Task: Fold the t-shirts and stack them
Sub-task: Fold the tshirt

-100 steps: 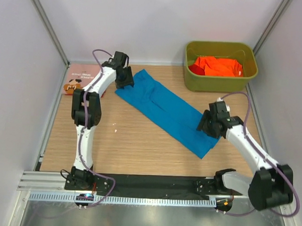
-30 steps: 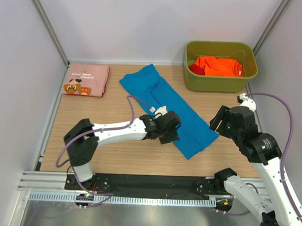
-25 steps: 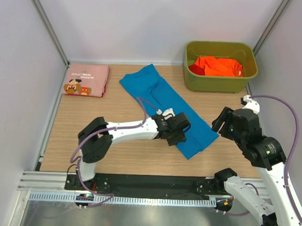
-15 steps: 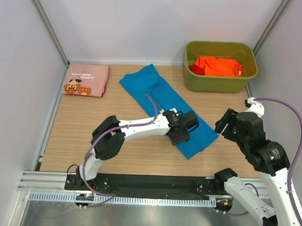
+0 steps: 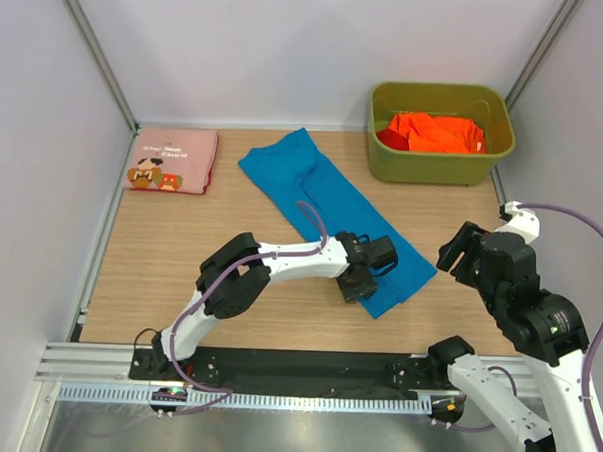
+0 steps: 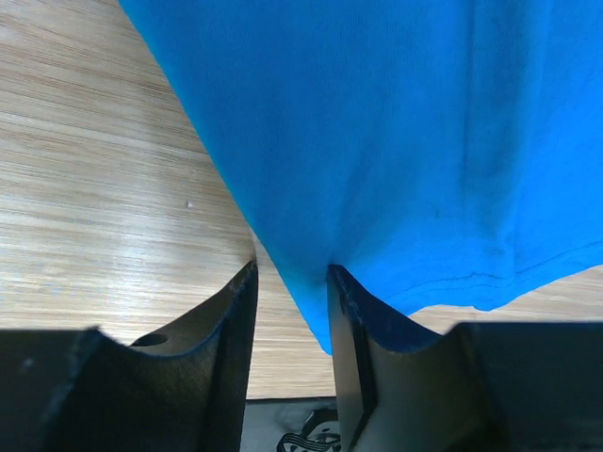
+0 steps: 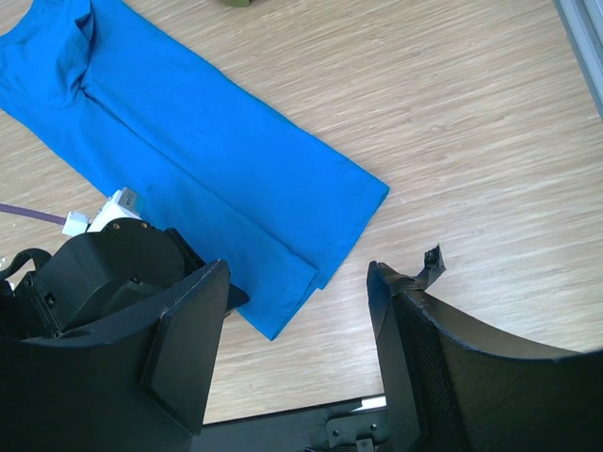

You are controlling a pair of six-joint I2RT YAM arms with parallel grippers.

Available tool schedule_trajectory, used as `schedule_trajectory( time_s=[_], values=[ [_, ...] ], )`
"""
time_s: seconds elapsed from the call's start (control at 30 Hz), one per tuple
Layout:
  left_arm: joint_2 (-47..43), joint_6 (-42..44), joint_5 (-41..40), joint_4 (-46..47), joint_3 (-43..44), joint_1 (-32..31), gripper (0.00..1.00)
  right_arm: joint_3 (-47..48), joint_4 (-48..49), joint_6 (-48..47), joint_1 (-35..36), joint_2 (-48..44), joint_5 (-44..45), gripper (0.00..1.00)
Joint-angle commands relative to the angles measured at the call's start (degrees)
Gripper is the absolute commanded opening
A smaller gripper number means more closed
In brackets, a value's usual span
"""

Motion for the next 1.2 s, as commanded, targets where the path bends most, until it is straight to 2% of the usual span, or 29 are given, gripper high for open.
schedule_trajectory(
  time_s=[0.0,0.23,0.57,0.63,0.93,1.17],
  values=[
    [-0.6,-1.0,-1.1,0.9,-1.4,-0.4,0.35,1.5,0.6,-0.5,0.1,-0.6,1.0,0.67],
    [-0.5,1.3,-1.7,-1.4,-1.1,-0.4,0.27,1.7,0.7,0.3,0.0,-0.3,0.6,0.67],
    [-1.9,7.3,-3.3,-5.3,-1.2,-0.4,0.0,0.7,1.5,0.0,0.0,-0.4,-0.8,0.67],
    [-2.9,8.9,-4.1,-6.9,-2.3,-0.4,0.0,0.9,1.5,-0.3,0.0,0.0,-0.9,0.67],
    [-17.0,10.1,-6.3,-6.6,-21.2,-0.4,0.0,0.8,1.8,-0.2,0.1,-0.5,-1.2,0.67],
    [-26.5,9.3,-10.0,-12.9,-32.1,-0.4,0.0,-1.1,3.3,-0.2,0.0,-0.3,-2.8,0.67]
  ],
)
